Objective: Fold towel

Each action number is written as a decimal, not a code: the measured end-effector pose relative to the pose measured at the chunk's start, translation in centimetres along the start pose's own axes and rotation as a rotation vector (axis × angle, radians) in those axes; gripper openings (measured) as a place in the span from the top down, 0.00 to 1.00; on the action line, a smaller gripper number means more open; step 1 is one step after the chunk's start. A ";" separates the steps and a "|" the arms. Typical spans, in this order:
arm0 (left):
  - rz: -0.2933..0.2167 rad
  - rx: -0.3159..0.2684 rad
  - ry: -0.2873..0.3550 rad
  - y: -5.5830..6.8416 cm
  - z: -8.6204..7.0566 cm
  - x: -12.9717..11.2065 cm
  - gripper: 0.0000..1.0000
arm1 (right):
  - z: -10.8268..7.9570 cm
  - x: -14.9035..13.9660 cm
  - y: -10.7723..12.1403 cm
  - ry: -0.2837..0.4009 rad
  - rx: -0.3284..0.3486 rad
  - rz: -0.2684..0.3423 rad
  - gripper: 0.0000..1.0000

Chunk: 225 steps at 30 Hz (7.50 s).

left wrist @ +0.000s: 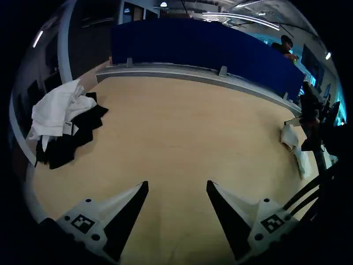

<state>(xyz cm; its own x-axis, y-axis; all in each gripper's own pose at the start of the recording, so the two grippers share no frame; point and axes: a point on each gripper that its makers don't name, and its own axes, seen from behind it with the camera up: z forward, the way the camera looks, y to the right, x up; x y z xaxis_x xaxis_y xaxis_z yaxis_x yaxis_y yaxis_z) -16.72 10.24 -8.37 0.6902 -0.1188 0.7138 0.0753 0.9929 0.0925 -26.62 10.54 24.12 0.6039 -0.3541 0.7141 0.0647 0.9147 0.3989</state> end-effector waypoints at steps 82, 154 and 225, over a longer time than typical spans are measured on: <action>0.113 -0.073 0.144 2.8 -6.8 3.0 0.02 | -18.3 2.9 0.4 0.305 0.054 0.030 0.96; 0.215 -0.139 0.148 6.3 -7.2 2.8 0.02 | -22.2 -21.0 1.5 0.187 -0.150 0.362 0.02; 0.193 -0.131 0.170 4.2 -8.0 2.8 0.02 | -19.8 -16.3 -7.6 0.210 -0.078 0.153 0.94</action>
<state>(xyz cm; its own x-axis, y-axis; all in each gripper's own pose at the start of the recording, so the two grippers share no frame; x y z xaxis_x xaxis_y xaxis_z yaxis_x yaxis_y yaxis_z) -8.70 14.12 -11.58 0.8107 0.0648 0.5818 0.0155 0.9911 -0.1320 -21.23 13.17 -1.90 0.7623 -0.1700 0.6245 0.0161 0.9696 0.2442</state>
